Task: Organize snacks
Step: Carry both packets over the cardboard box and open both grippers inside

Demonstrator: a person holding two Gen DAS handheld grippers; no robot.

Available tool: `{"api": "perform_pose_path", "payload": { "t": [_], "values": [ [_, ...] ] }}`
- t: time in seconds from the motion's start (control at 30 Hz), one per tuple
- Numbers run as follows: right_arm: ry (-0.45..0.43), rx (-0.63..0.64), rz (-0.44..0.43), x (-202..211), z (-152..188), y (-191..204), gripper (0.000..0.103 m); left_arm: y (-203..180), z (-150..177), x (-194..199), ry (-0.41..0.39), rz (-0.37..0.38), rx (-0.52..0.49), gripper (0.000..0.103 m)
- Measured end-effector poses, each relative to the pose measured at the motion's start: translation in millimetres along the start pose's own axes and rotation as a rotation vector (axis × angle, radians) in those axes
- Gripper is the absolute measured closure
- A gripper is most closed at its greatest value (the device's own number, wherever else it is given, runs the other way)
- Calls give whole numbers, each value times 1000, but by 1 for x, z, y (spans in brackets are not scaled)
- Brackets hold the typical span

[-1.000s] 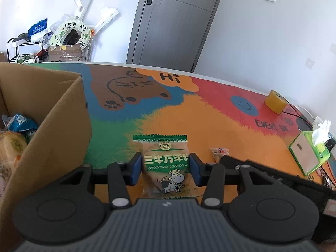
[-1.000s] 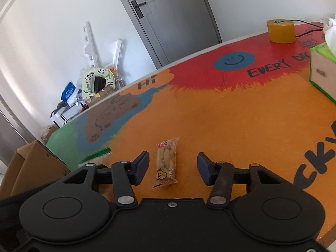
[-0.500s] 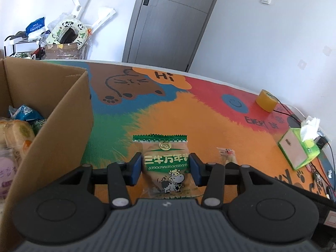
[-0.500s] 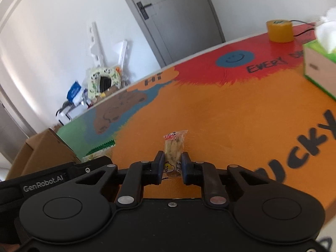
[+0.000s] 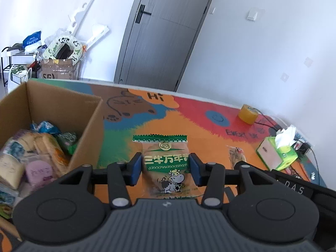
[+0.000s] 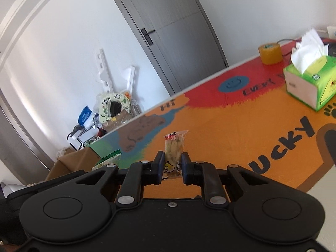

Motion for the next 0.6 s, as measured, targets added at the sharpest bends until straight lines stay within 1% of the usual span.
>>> {"api": "perform_pose_path", "payload": {
  "t": [0.17, 0.43, 0.6],
  "values": [
    [-25, 11, -29, 9, -2, 15, 84, 7, -8, 22, -35, 4, -2, 56],
    [-46, 44, -102, 16, -3, 50, 84, 34, -28, 51, -95, -30, 13, 56],
    [-49, 65, -143, 12, -3, 71, 84, 54, -43, 62, -118, -52, 27, 56]
  ]
}}
Point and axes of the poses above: each gripper's, at about its wrist camera, not at the fingertips, and x roughly against the way its jaws point, y to its left, z to its underside, the point moved 3 cm from there along -x, roughly the way its jaws point, and after that the axes turned 11 degrees about -y, right-handed, at the moved point
